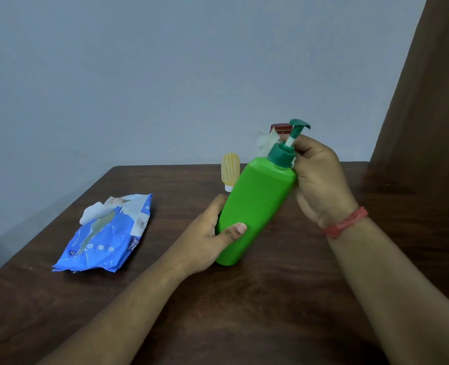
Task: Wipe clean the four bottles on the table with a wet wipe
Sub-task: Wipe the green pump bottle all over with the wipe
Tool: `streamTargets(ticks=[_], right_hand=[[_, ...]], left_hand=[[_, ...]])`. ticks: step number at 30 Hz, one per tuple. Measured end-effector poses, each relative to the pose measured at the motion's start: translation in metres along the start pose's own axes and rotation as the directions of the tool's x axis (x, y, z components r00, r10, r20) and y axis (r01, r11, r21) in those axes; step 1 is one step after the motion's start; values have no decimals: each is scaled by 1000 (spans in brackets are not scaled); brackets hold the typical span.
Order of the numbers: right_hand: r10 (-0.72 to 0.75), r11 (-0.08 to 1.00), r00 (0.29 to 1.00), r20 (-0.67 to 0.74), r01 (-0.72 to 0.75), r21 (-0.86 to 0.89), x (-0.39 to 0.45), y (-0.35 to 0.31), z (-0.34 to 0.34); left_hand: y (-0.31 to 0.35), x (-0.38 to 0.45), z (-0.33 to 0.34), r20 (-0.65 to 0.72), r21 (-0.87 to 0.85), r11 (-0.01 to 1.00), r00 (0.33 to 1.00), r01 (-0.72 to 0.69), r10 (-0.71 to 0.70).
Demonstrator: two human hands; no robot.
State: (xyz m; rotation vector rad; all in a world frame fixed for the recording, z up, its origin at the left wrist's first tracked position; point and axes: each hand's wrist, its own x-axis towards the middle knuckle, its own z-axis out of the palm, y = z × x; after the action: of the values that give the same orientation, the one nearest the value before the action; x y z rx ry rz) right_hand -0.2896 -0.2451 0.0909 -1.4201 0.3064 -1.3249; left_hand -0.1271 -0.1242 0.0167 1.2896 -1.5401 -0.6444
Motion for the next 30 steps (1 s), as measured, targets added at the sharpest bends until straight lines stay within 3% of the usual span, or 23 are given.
streamTargets(ticks=[3, 6, 11, 13, 14, 16, 17, 19, 21, 26, 30], right_hand=[[188, 974, 972, 139, -203, 105, 1, -3, -6], [208, 967, 954, 217, -234, 103, 0, -5, -12], [125, 984, 984, 124, -139, 108, -4, -5, -12], [-92, 984, 995, 24, 95, -148, -6, -5, -12], [-259, 898, 966, 16, 247, -364, -8, -6, -11], [-565, 538, 813, 143, 494, -683, -12, -8, -8], [-655, 375, 725, 212, 556, -742, -15, -10, -6], [-732, 189, 618, 286, 588, -786, -20, -13, -2], [-738, 92, 592, 324, 564, -821, -23, -17, 3], [-609, -42, 645, 462, 555, -831, -32, -18, 16], [-664, -8, 677, 318, 419, -908, -28, -28, 14]], left_hand=[[1, -1, 0, 27, -18, 1000, 1000, -14, 14], [-3, 1, 1, 8, -24, 1000, 1000, -11, 11], [-9, 2, -3, -74, -39, 999, 997, -13, 10], [-9, 3, -3, -97, -44, 999, 995, -9, 5], [-10, 3, -3, -105, -44, 999, 994, -6, 2], [-10, 3, -2, -111, -29, 1000, 994, 3, -6], [-10, 4, -1, -111, -19, 1000, 994, 5, -7], [-11, 4, 1, -113, -1, 1000, 994, -1, 1], [-12, 4, 2, -115, 8, 1000, 993, 2, -1], [-12, 4, 2, -132, -2, 1000, 991, 7, -7], [-11, 5, 5, -121, 60, 998, 993, 3, 5]])
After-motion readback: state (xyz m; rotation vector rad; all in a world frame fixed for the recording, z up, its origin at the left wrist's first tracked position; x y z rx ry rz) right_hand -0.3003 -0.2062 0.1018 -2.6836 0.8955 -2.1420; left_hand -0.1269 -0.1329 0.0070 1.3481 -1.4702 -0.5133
